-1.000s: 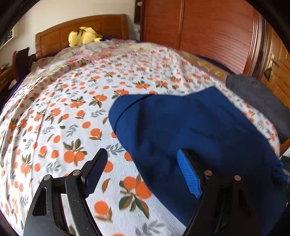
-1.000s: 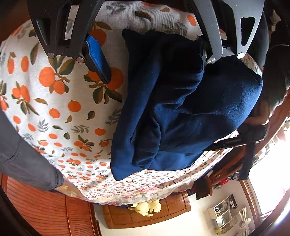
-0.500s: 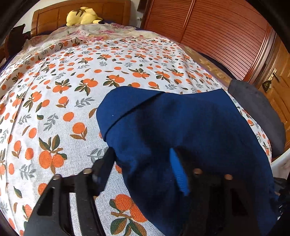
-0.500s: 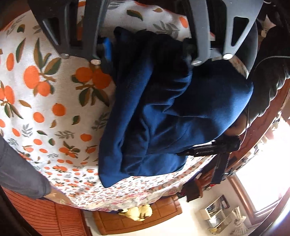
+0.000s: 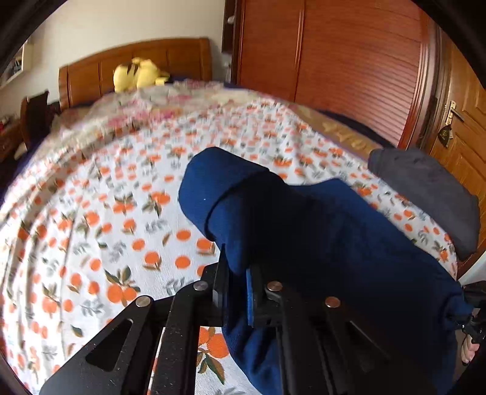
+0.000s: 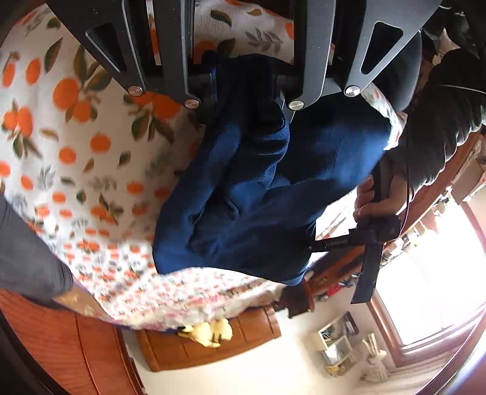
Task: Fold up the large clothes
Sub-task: 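Close both tools on the folded navy blazer bundle, then lift the blazer bundle with both tools, carry it beside the wardrobe, release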
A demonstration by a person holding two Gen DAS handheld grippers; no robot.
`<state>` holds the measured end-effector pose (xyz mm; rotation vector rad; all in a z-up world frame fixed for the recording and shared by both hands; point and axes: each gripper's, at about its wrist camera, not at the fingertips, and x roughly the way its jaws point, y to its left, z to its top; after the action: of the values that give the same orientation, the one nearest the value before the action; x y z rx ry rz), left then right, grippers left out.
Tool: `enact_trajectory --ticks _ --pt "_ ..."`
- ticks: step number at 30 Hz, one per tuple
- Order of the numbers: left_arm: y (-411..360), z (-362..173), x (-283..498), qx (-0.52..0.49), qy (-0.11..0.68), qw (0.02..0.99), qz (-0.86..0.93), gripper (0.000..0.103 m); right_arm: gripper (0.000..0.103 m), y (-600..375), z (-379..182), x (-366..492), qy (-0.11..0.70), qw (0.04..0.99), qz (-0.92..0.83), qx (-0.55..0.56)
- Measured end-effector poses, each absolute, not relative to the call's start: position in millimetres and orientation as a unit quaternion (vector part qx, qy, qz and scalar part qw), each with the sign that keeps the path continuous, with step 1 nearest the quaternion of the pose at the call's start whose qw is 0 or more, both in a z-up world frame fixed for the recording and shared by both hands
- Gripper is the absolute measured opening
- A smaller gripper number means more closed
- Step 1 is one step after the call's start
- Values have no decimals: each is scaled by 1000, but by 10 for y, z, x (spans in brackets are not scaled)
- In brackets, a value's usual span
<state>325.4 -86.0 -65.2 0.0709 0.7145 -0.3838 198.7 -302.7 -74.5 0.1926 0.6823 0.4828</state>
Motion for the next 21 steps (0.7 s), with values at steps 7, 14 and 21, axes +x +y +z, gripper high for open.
enact_trajectory --ticks 7,14,21 --pt "-1258 -137 3115 57 301 933 -189 8 22 -3456 -427 1990 275 934 215 74" --pt "-2127 373 3235 51 261 934 -237 8 21 -4224 115 1808 213 964 152 40" --pt "-3291 821 3339 62 221 925 -303 8 21 -5150 587 1425 174 983 54 16"
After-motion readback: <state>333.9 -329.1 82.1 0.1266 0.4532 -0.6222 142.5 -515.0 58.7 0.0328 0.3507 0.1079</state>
